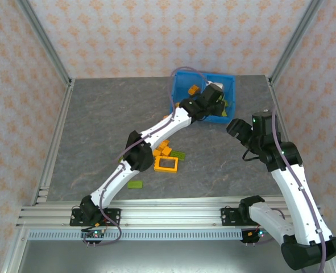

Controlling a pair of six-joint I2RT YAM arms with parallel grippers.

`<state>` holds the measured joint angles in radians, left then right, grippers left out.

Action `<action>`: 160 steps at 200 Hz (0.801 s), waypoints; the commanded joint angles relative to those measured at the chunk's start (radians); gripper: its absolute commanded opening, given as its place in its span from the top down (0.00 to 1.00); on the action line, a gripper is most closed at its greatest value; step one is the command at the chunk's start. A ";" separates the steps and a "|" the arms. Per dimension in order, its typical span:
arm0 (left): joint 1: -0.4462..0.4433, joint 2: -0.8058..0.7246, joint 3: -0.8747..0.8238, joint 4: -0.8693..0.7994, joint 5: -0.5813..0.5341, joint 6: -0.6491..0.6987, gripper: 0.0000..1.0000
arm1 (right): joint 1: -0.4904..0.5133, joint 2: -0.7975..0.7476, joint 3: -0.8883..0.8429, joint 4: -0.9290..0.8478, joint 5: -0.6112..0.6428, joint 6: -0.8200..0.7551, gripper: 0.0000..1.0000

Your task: Sort the legos into containers by color

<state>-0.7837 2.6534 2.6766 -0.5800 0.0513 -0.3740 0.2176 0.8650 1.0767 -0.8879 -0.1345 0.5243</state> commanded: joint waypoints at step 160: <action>0.005 -0.555 -0.217 -0.081 -0.151 0.153 0.22 | 0.025 0.012 -0.055 0.030 -0.131 -0.132 0.13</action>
<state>-0.7837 2.3508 2.6026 -0.6048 -0.0612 -0.3275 0.2176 0.8623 1.0515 -0.9051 -0.1711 0.4759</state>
